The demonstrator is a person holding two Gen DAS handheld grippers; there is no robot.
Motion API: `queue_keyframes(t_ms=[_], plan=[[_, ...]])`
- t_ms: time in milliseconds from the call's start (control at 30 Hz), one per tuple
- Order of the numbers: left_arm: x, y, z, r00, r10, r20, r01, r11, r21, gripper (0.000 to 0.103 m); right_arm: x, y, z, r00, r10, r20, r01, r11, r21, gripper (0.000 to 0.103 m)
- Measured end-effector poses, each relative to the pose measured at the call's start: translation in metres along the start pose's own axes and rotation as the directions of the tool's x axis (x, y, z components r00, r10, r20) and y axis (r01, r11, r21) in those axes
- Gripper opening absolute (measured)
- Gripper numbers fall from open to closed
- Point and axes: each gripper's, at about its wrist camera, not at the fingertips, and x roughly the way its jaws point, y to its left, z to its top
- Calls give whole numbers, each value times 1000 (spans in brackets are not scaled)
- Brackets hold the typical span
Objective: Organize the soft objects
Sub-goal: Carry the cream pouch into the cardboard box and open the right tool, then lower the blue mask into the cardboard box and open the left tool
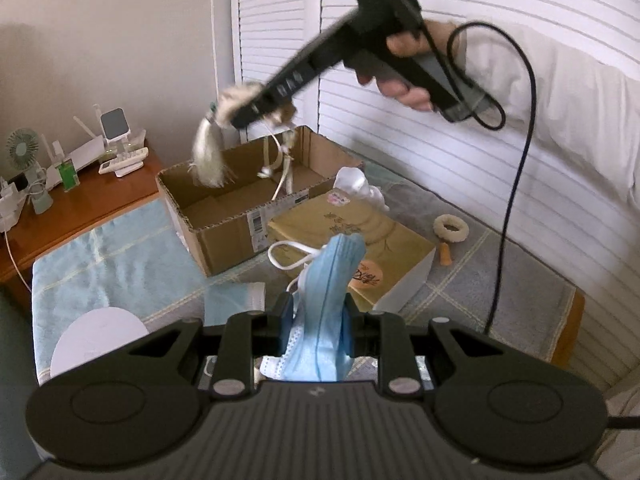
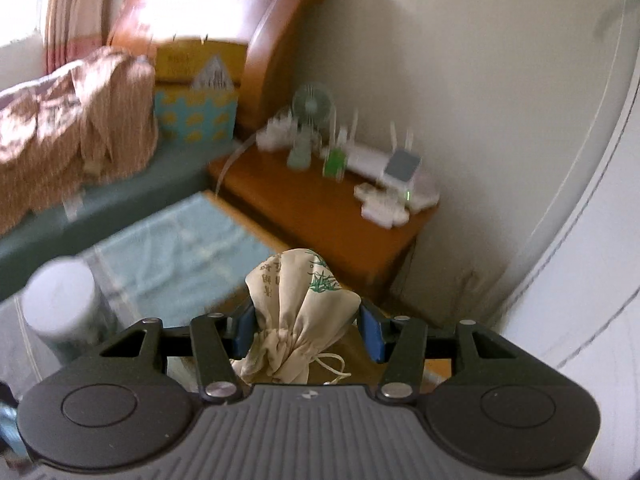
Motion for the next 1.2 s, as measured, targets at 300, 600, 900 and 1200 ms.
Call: queue_keyframes(t_ms=[300, 600, 900, 1200], plan=[[3, -3, 2, 1000, -1, -10, 1, 1000, 15, 23, 13, -18, -32, 993, -56, -103, 65, 995, 81, 67], [4, -5, 9, 999, 35, -28, -34, 999, 32, 23, -22, -9, -55, 974, -195, -112, 217, 947, 238, 102], [11, 6, 29, 995, 89, -39, -88, 996, 31, 23, -78, 34, -103, 965, -245, -94, 262, 889, 376, 103], [40, 28, 72, 989, 141, -40, -141, 990, -8, 23, -119, 73, -140, 968, -250, -39, 241, 863, 444, 103]])
